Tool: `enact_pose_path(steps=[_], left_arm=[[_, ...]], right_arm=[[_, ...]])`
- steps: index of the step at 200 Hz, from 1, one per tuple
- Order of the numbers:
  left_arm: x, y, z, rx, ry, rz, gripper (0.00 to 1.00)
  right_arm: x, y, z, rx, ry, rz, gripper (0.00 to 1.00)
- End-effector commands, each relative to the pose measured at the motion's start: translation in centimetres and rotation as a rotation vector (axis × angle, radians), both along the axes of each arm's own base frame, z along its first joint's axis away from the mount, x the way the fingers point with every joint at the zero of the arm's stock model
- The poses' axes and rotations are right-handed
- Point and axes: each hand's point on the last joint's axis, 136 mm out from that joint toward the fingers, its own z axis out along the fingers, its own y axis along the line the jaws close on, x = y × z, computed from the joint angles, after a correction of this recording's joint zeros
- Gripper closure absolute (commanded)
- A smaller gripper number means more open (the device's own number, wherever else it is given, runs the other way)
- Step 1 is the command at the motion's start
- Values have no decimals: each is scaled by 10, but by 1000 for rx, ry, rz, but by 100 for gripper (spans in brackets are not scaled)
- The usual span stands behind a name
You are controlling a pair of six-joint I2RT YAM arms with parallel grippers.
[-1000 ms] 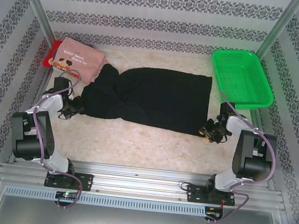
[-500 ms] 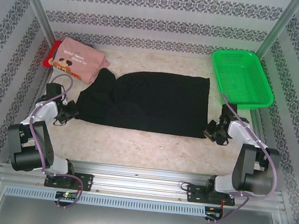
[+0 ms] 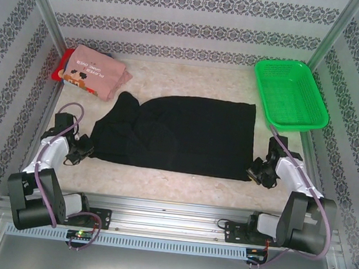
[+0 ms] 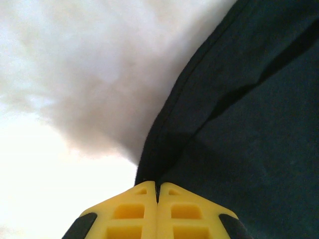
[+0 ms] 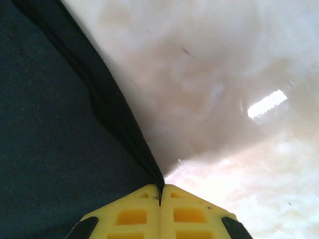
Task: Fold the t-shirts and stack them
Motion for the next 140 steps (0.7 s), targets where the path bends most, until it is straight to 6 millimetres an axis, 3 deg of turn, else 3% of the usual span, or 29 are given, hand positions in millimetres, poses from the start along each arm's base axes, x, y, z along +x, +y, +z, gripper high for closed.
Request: enact_pose_path(steps=[1, 62, 72, 81, 92, 110, 140], left_arm=[[-28, 9, -11, 8, 113, 142, 100], [-52, 9, -29, 10, 177, 239, 100], [-50, 10, -26, 14, 168, 245, 100], [-46, 12, -22, 18, 157, 246, 89], [-41, 13, -16, 21, 141, 242, 72], [-29, 18, 4, 34, 102, 234, 57], [3, 29, 56, 103, -10, 172, 43]], right_arm=[[-20, -13, 2, -92, 66, -67, 100], [-30, -14, -3, -98, 106, -127, 100], [-31, -11, -5, -82, 106, -134, 92], [-33, -9, -6, -73, 106, -137, 78], [-34, -9, -6, -72, 102, -139, 74], [-33, -8, 0, -68, 70, -147, 59], [-10, 2, 32, -14, -110, -97, 43]])
